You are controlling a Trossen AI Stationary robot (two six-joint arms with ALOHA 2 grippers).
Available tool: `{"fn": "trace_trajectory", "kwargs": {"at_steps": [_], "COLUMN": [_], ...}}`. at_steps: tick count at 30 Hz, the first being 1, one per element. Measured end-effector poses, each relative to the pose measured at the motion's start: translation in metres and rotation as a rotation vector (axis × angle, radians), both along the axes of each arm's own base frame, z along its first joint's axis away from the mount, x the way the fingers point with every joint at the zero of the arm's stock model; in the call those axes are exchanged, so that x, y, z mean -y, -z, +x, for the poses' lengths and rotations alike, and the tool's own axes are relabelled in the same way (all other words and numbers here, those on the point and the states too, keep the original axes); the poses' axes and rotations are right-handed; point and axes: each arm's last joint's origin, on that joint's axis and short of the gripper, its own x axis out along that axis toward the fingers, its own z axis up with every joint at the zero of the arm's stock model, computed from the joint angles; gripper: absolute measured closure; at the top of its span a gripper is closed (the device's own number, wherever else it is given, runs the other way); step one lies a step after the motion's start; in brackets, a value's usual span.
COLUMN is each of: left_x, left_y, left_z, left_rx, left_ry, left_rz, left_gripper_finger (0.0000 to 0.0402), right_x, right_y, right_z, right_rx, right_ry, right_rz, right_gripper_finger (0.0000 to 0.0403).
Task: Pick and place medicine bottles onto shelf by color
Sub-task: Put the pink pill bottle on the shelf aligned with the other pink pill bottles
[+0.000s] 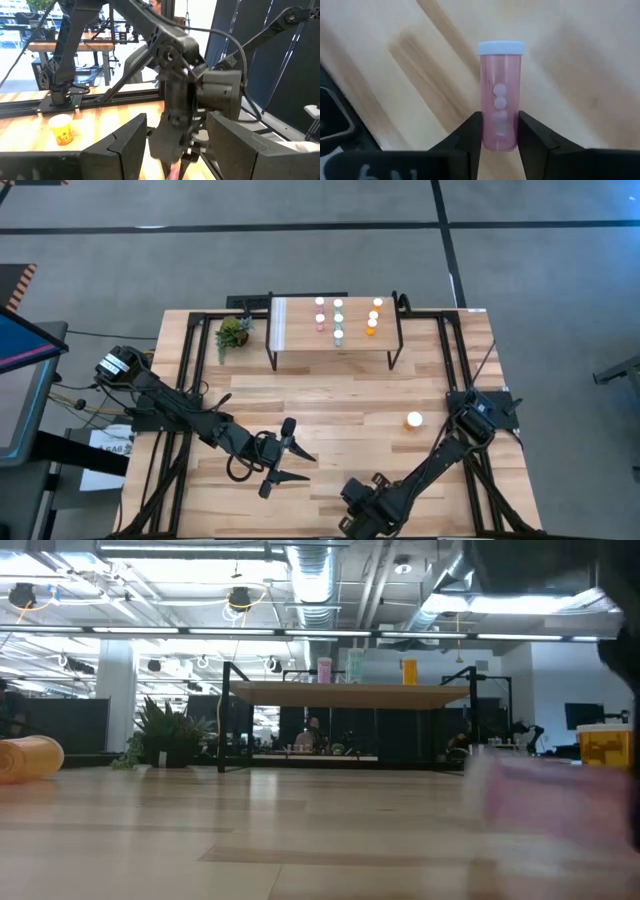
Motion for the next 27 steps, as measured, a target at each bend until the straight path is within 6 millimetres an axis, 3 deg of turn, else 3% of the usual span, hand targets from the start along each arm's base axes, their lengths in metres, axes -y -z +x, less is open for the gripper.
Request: {"fn": "trace_trajectory", "kwargs": {"at_steps": [7,15,22,27], "left_x": [0.000,-0.001,-0.001,-0.001], "left_y": [0.000,-0.001,-0.002,-0.001], "left_z": [0.000,0.000,0.000,0.001], "left_rx": [-0.003,0.020,0.027,0.036], "left_ry": [0.003,-0.039,-0.043,-0.044], "left_rz": [0.007,0.028,0.034,0.071], "left_gripper_finger": [0.0207,0.0207,0.0207,0.0207], "right_x": [-0.006,-0.004,-0.012,-0.021], "right_y": [-0.025,-0.038,-0.041,-0.046], "right_z": [-0.020,-0.033,-0.022,-0.009], "right_rx": [0.259,0.417,0.512,0.546], "right_ry": [-0.031,0.047,0.002,-0.134], "right_rz": [-0.335,-0.529,-0.515,-0.494], "right_gripper_finger": [0.0276,0.0276,0.0276,0.0276]}}
